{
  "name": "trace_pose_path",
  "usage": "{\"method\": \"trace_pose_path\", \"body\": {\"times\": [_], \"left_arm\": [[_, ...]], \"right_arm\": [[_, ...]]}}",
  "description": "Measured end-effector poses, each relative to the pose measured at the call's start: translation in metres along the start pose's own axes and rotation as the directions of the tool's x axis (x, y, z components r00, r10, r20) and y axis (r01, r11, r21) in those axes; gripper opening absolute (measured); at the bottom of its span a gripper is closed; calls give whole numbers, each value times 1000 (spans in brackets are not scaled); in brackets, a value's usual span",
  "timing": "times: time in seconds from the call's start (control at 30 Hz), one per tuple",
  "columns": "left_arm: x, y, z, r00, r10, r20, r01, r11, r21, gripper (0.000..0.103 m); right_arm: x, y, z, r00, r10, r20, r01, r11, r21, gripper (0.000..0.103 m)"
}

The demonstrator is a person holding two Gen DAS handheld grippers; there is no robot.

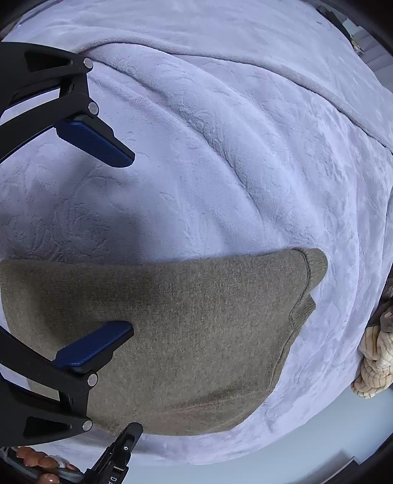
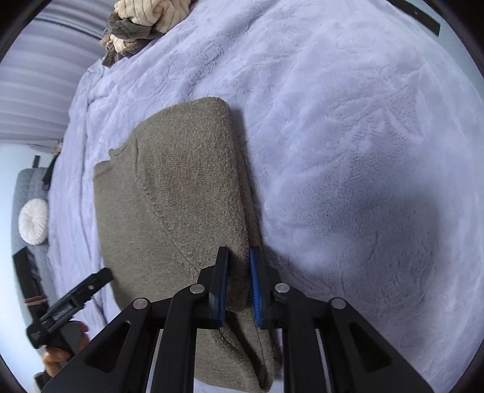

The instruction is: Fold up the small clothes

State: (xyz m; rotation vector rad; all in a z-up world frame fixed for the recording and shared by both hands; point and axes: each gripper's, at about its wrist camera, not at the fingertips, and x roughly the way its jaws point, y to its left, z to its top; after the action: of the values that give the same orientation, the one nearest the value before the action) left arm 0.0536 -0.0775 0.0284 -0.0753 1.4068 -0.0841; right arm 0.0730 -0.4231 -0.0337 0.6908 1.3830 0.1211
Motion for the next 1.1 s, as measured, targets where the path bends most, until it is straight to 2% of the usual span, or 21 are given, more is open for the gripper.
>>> {"method": "trace_pose_path", "body": {"times": [0.03, 0.1, 0.17, 0.33, 0.63, 0.73, 0.8, 0.83, 0.9, 0.97, 1.1], "left_arm": [[1, 0, -1, 1000, -2, -3, 2, 1000, 6, 102], [4, -1, 0, 1000, -8, -9, 8, 1000, 7, 102], [8, -2, 3, 1000, -15, -15, 15, 1000, 2, 102], [18, -3, 11, 999, -30, -24, 30, 1000, 1, 102], [29, 14, 11, 995, -97, -33, 97, 995, -11, 102], [31, 23, 13, 980, -197, -29, 195, 979, -56, 102], [37, 26, 16, 967, -251, -34, 248, 965, -81, 102], [39, 26, 16, 963, -267, -39, 263, 961, -81, 102], [46, 23, 16, 955, -289, -61, 285, 956, -71, 102], [55, 17, 15, 945, -318, -83, 314, 948, -56, 102], [61, 5, 12, 940, -327, -99, 326, 945, -27, 102]], "right_arm": [[-1, -2, -2, 1000, 12, -9, -12, 1000, 2, 21], [-3, -8, -5, 1000, 17, -23, -17, 1000, 9, 42], [-5, -13, -8, 999, 30, -25, -29, 999, 18, 55], [-3, -22, -10, 995, 90, -35, -88, 995, 52, 62], [13, -22, 0, 991, 118, -68, -114, 992, 61, 66], [14, -24, 1, 988, 132, -80, -129, 991, 47, 66], [16, -25, 4, 981, 170, -93, -166, 985, 42, 73], [18, -25, 5, 977, 187, -98, -184, 982, 40, 78], [23, -23, 10, 973, 200, -116, -199, 980, 24, 80], [28, -22, 13, 970, 206, -132, -206, 978, 13, 80], [33, -14, 19, 965, 213, -153, -217, 976, -11, 80]]}}
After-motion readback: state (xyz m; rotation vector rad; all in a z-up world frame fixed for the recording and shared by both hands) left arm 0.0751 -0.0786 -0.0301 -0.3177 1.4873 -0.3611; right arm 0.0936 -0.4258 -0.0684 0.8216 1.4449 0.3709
